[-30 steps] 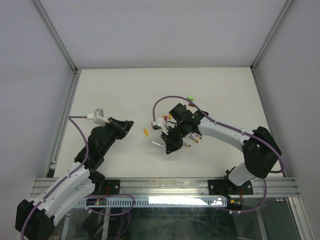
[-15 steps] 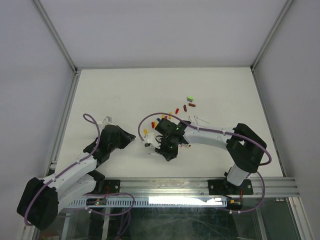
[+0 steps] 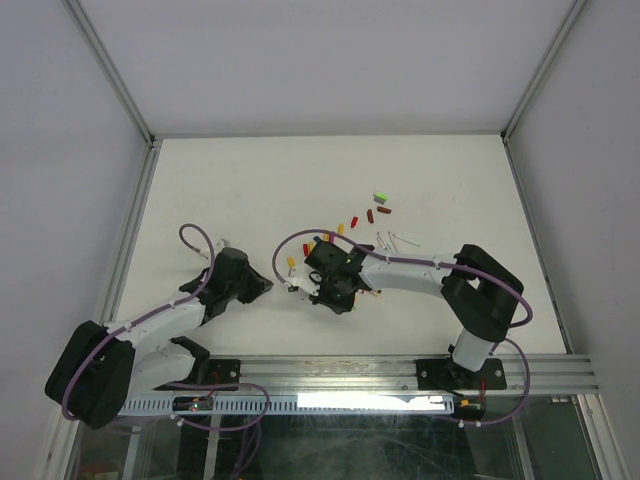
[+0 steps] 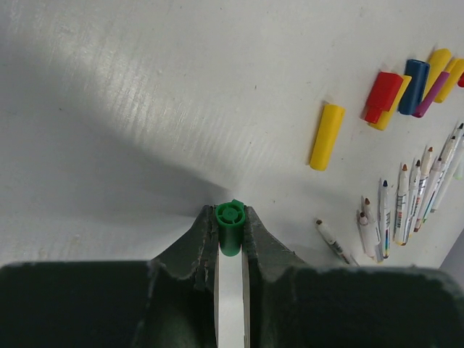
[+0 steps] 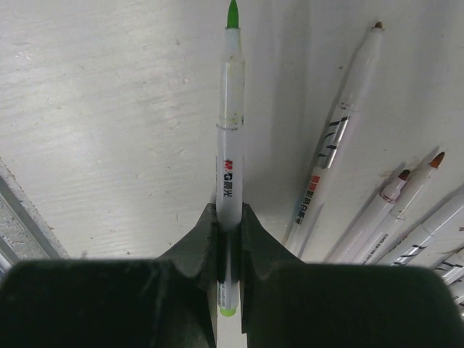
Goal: Open the pen caps
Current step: Place the pen cap at the center of the board, then place the pen at the center of the board.
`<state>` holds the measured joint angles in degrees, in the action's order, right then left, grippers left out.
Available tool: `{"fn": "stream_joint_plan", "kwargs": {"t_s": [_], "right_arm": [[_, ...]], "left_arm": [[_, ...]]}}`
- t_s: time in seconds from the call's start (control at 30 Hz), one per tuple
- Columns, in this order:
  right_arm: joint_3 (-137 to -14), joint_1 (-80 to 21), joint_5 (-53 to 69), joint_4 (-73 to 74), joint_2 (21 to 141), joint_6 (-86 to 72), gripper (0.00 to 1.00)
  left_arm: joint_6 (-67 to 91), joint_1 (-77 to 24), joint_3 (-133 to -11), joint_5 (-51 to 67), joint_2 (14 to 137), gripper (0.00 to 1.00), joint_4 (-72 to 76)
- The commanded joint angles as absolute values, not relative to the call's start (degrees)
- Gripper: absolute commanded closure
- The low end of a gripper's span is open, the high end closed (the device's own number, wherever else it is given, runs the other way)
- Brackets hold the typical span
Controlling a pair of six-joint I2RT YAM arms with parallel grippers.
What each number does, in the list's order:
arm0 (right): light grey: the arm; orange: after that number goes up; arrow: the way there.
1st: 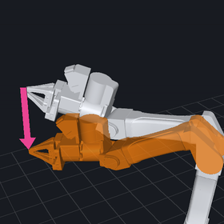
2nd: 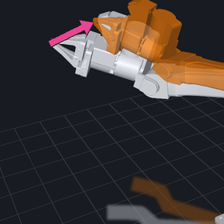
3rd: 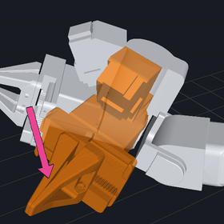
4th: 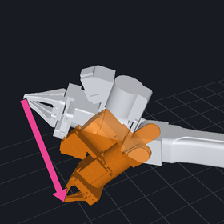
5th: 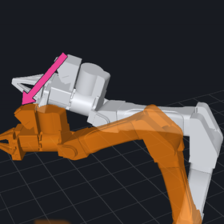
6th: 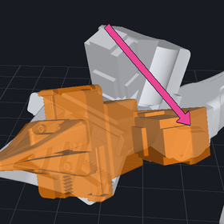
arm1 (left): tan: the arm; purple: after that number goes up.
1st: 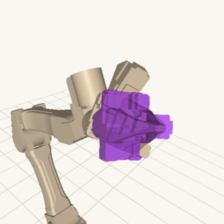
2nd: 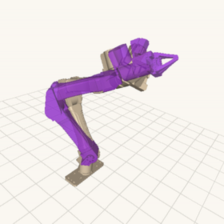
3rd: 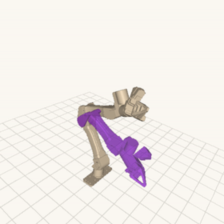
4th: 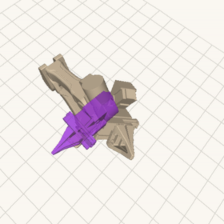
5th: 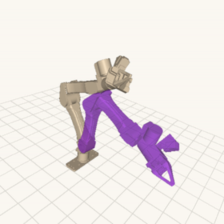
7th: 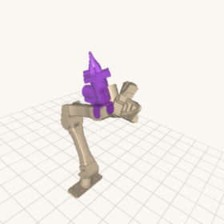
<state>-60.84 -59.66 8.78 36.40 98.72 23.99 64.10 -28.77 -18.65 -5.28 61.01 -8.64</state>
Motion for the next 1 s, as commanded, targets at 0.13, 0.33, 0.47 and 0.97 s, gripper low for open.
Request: {"fn": "stream_joint_plan", "kwargs": {"t_s": [0.13,0.33,0.47,0.97], "right_arm": [[-62.44,-59.68,5.45,34.89,99.67,23.20,0.83],[-62.66,-59.70,6.28,35.35,99.77,23.20,0.81],[-62.67,-59.64,6.55,35.49,99.76,23.21,0.79],[-62.89,-59.55,6.70,35.75,99.68,23.20,0.78]], "left_arm": [[64.74,-28.48,-22.82,-2.86,65.66,0.87,-8.87],[64.78,-28.46,-23.05,-2.76,66.46,0.77,-9.52],[64.86,-28.45,-23.05,-3.15,65.82,0.71,-10.01],[64.34,-28.49,-23.60,-3.34,63.55,0.67,-10.93]]}}
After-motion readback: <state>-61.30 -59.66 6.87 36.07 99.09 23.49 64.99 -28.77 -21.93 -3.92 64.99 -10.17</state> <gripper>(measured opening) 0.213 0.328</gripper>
